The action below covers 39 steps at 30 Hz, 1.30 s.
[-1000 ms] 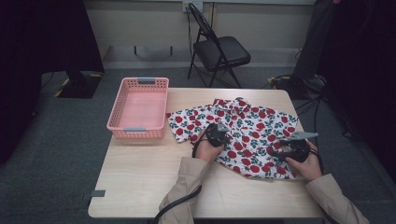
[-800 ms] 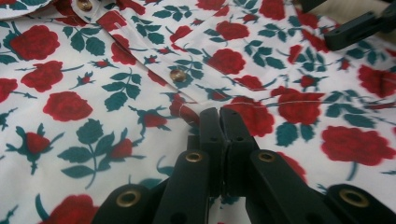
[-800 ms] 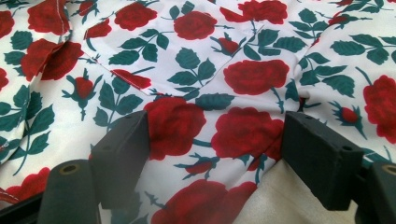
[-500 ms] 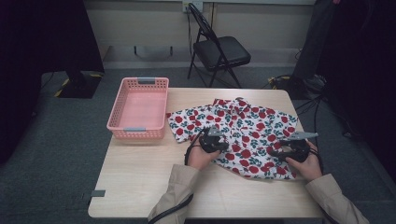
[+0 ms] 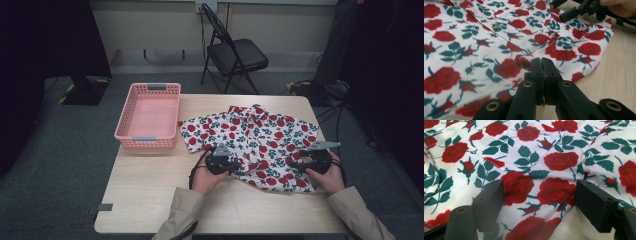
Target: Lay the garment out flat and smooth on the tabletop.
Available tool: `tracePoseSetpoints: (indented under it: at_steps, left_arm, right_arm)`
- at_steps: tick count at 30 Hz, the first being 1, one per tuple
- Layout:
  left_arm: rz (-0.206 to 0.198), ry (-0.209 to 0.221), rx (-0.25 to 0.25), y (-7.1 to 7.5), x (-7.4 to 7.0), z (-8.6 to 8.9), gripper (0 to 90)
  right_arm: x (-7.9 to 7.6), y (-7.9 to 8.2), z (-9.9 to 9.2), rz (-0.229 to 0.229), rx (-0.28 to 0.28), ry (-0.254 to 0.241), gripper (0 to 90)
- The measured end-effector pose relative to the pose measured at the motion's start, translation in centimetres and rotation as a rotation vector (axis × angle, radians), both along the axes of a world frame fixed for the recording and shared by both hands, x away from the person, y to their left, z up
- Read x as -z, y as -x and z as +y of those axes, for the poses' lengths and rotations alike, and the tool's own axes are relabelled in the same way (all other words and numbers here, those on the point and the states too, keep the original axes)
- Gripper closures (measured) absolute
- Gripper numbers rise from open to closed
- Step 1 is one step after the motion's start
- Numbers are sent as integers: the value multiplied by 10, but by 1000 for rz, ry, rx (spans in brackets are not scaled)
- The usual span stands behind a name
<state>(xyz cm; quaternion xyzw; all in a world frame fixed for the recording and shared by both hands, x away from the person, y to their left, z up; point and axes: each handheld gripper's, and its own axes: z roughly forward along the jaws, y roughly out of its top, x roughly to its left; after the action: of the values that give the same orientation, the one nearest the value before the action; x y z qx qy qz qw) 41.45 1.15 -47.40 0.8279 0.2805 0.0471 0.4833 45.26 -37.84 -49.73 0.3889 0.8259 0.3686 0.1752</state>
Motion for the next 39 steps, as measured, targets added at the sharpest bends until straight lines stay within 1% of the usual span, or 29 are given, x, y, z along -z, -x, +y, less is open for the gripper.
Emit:
tracePoseSetpoints:
  at_steps: [9, 12, 15, 18, 26, 39]
  left_arm:
    - [33, 3, -6, 11, 3, 13, 889]
    - [46, 11, -8, 14, 5, 17, 889]
    - [50, 7, -4, 16, 6, 21, 888]
    - [63, 23, -9, 18, 6, 25, 888]
    - [75, 19, -6, 23, 5, 33, 888]
    - [90, 6, -17, 30, 7, 45, 887]
  right_arm:
    - [0, 0, 0, 0, 0, 0, 233]
    - [0, 0, 0, 0, 0, 0, 233]
    - [0, 0, 0, 0, 0, 0, 233]
    - [0, 0, 0, 1, 0, 0, 233]
    - [0, 0, 0, 1, 0, -1, 234]
    - [0, 0, 0, 0, 0, 0, 233]
